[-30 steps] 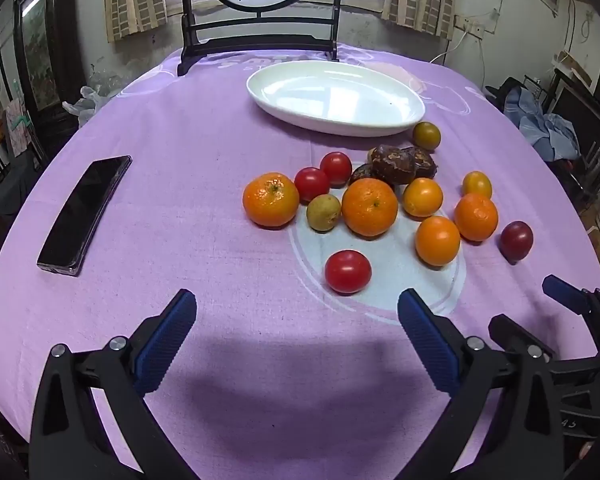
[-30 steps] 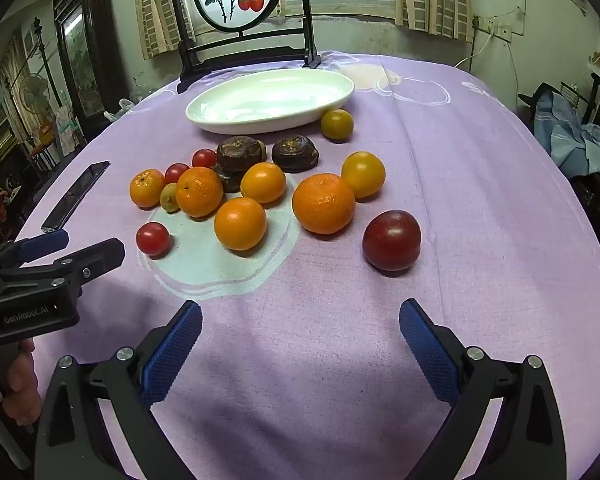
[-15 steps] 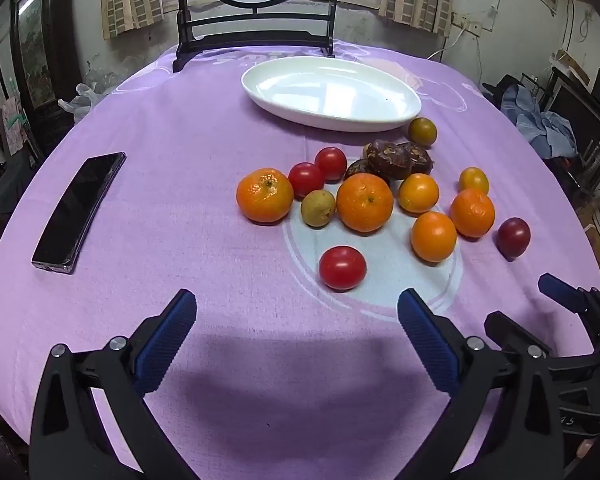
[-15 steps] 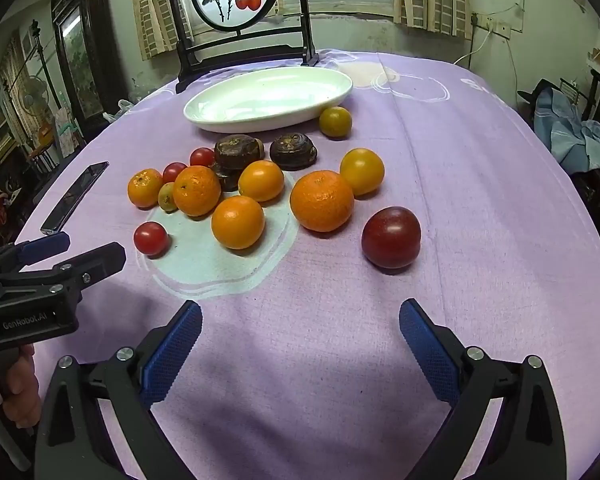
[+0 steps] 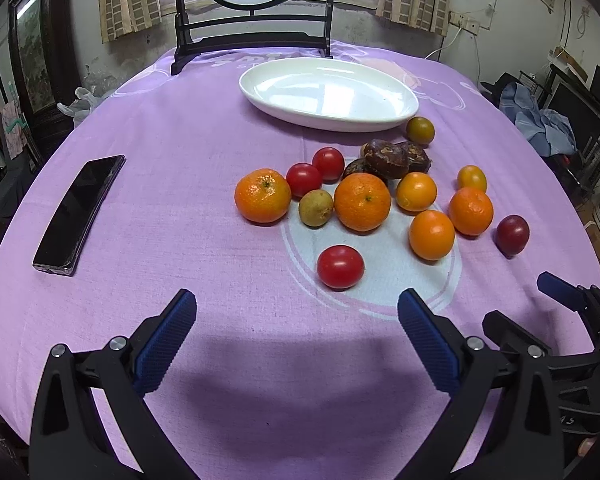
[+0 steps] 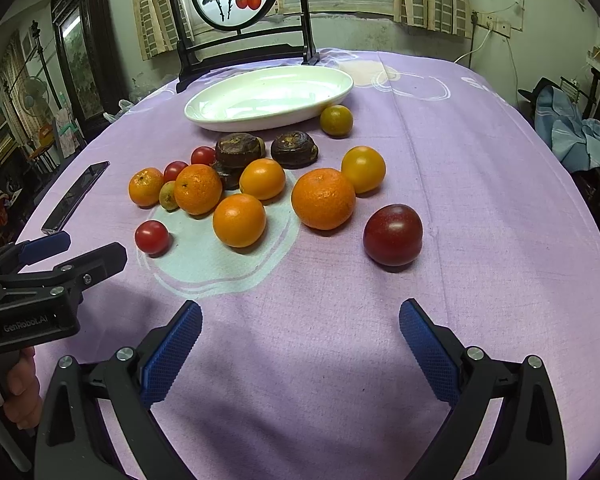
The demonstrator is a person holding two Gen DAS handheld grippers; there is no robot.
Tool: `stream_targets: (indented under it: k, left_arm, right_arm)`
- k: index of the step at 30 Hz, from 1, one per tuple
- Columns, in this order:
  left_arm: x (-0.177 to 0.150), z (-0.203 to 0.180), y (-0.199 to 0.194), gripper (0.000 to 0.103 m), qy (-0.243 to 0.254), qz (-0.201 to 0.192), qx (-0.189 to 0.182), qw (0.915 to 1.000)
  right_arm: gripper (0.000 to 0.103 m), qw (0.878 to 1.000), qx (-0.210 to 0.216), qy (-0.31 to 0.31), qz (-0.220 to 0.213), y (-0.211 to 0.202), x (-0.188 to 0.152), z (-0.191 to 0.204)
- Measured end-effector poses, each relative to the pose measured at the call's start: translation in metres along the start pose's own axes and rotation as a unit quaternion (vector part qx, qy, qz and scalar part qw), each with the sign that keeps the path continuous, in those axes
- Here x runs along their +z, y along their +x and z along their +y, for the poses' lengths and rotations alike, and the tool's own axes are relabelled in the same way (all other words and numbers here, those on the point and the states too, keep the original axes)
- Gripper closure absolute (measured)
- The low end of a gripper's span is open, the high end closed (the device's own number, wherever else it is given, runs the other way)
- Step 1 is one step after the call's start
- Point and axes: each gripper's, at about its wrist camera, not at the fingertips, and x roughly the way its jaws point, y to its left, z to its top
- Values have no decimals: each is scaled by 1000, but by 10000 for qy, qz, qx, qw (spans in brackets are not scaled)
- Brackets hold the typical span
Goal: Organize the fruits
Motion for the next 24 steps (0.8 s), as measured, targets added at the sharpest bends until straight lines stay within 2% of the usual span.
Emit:
stream_targets:
  k: [24]
  left_arm:
    - [-1, 1, 0, 4, 3, 29, -3, 10000]
  right_arm:
    - [3, 10000, 9, -33, 56, 3, -1, 4]
